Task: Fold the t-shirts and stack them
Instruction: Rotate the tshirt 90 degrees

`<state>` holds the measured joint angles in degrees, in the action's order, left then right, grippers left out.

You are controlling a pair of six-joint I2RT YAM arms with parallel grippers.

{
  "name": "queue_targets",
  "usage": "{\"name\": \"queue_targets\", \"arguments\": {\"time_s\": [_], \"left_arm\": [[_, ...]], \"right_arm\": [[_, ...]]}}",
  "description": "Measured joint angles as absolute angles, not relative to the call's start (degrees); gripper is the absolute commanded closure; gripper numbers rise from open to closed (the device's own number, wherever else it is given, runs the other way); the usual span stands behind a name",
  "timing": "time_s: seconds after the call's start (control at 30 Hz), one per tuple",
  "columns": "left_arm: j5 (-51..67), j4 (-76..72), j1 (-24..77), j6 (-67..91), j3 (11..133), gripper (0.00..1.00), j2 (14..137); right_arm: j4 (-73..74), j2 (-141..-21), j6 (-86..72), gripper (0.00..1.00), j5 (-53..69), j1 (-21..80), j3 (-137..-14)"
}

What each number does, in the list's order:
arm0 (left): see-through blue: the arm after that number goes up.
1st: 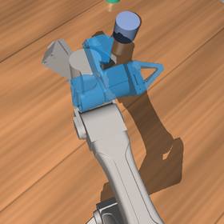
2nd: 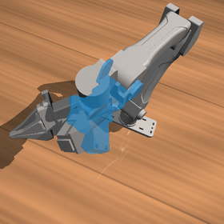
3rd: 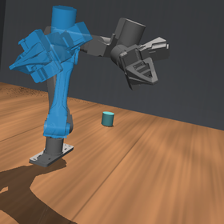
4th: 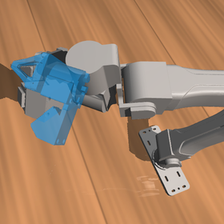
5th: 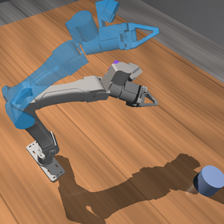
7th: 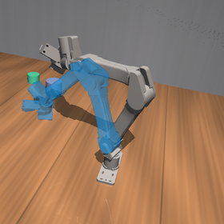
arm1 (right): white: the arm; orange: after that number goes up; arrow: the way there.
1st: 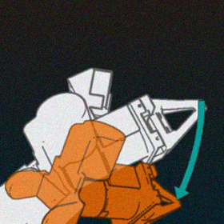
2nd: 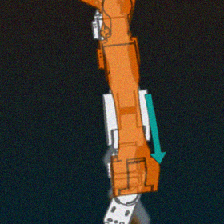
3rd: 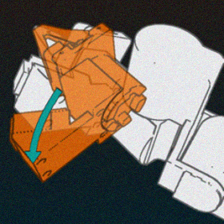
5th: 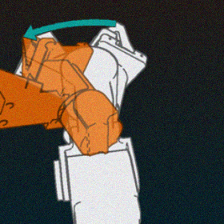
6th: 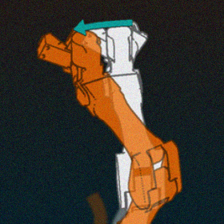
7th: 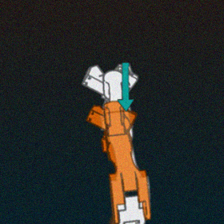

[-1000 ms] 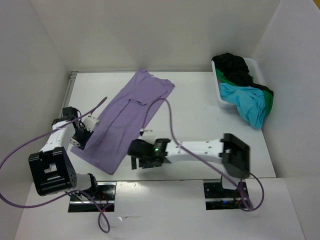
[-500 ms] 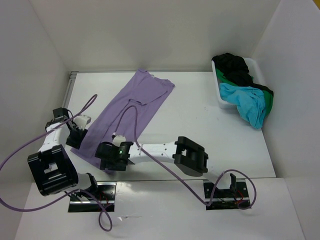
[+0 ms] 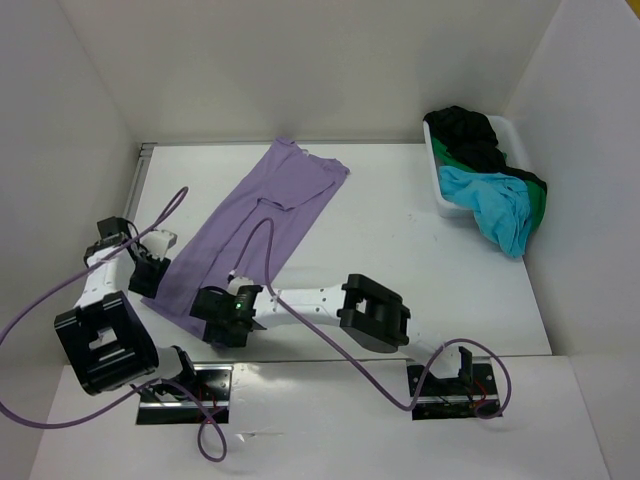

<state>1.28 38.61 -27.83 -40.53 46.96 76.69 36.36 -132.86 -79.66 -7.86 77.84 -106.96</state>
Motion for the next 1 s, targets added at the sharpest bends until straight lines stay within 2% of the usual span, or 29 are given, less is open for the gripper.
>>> {"name": "queue_targets", "arguments": {"time_s": [0.03,0.13,0.17,0.2,0.23,0.27,0.47,0.57,0.73,1.0], "left_arm": [[1.4,38.7,-27.8,-40.6,47.0,0.46,76.5],[1.6,39.0,-27.8,-40.6,47.0,0.46,75.9],[1.7,39.1,-27.8,-40.6,47.0,0.46,75.7],[1.8,39.3,-27.8,-40.6,47.0,0.46,75.5],[1.9,39.5,-27.8,-40.7,47.0,0.46,75.2],[2.0,39.7,-27.8,-40.8,47.0,0.46,74.9],[3.4,41.4,-27.8,-43.7,47.3,0.45,72.1],[4.3,42.5,-27.8,-45.4,48.0,0.37,69.8],[5.9,44.6,-26.3,-47.3,52.4,0.37,68.4],[6.3,46.5,-14.0,-46.3,54.0,0.35,69.6]], "right_arm": [[36.2,-133.0,-79.7,0.45,-7.6,77.8,-107.0],[35.6,-133.1,-80.2,0.63,-6.6,77.7,-106.5],[34.7,-133.1,-80.8,0.7,-6.3,77.4,-105.6],[33.5,-132.7,-81.4,0.87,-5.8,77.3,-104.6],[32.1,-132.4,-81.8,0.96,-5.3,77.1,-103.3],[30.7,-131.9,-82.8,1.0,-4.7,76.8,-101.5],[23.4,-126.1,-84.8,1.0,-2.8,74.6,-90.4],[22.8,-120.3,-85.0,1.0,-3.6,72.6,-82.0],[23.6,-108.5,-85.3,1.0,-5.2,69.6,-66.5],[27.1,-92.3,-87.7,1.0,-5.1,71.0,-48.4]]}}
